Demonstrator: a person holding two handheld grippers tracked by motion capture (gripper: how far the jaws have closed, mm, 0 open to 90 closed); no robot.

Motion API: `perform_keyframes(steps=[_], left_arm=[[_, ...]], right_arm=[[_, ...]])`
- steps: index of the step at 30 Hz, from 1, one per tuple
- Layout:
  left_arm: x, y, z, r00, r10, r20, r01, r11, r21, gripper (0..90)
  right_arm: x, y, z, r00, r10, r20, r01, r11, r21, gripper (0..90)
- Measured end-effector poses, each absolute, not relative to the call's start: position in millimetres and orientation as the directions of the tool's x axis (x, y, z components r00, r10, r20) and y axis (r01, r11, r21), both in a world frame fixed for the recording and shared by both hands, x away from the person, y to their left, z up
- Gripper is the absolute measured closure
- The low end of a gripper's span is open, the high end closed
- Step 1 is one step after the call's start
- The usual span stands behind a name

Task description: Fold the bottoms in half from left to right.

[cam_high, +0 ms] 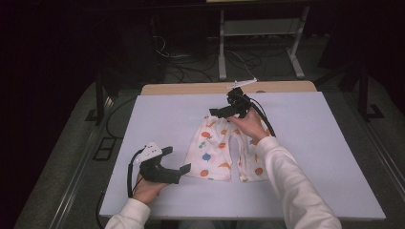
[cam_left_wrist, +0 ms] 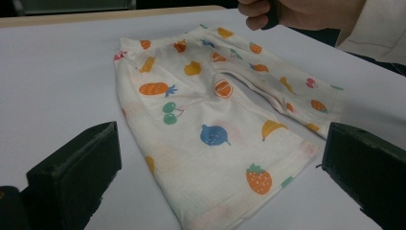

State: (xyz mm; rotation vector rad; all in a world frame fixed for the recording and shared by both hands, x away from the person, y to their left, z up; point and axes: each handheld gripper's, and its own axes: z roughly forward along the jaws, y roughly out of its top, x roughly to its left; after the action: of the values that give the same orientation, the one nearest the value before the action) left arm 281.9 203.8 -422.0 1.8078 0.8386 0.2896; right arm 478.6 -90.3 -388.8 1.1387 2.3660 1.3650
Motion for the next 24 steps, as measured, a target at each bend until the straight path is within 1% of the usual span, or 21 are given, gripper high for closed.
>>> perform_keyframes(steps=[14,24], left_arm=[[282.2,204.0,-422.1,0.724,0.661,-0.198,0.406,-0.176,0.897,0.0],[282.5,204.2,-421.9,0.724,0.66,-0.202,0.406,-0.171,0.897,0.0]], right_arm=[[489.3,-71.3,-394.7,-0.684,0.701,0.203,0.532,0.289,0.796,1.3],[497.9,-60.6,-409.8,-0.661,0.717,0.22,0.553,0.269,0.788,1.4]])
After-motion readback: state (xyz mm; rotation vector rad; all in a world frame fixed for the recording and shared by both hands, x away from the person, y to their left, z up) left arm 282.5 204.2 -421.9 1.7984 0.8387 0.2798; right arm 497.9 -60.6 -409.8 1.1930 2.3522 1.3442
